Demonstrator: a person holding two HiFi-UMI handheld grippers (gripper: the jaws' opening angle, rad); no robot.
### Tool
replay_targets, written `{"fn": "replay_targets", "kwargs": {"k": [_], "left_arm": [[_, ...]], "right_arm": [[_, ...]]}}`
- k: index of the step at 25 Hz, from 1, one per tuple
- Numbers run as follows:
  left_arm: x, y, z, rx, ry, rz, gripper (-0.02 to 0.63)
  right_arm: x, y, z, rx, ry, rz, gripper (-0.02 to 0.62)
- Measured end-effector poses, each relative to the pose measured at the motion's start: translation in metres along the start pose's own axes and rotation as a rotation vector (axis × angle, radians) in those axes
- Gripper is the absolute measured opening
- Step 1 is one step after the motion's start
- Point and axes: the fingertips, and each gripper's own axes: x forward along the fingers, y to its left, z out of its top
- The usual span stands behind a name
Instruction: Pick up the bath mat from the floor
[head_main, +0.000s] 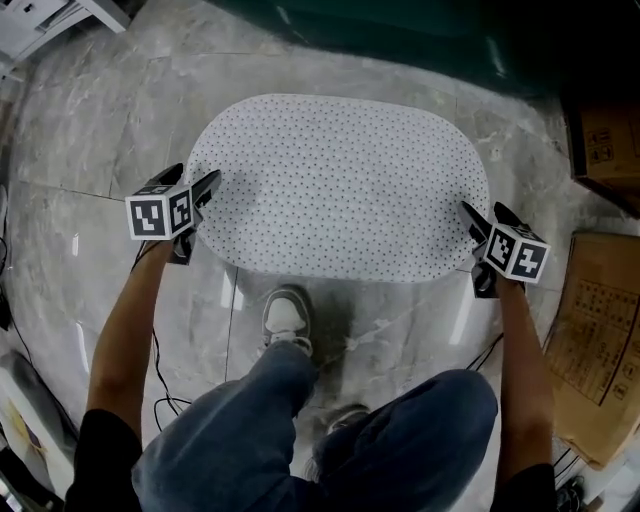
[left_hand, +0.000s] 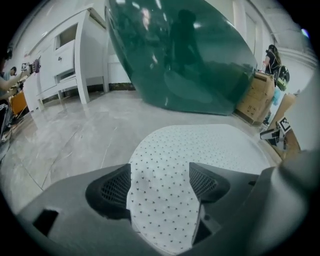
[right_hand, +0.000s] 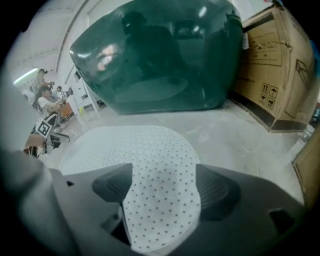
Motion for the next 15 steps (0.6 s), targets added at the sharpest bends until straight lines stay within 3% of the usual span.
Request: {"fn": "replay_targets", "kwargs": {"k": [7, 15], "left_arm": [[0.015, 0.032, -0.021, -0.032, 0.086, 0.037, 0.393], [0.034, 0.035, -0.039, -0.071, 0.166, 0.074, 0.398]], "right_arm": [[0.026, -0.014, -0.022, 0.012, 0.085, -0.024, 0.419], [0.046, -0.034, -0.027, -0.033, 0.158, -0.083, 0.447]]}}
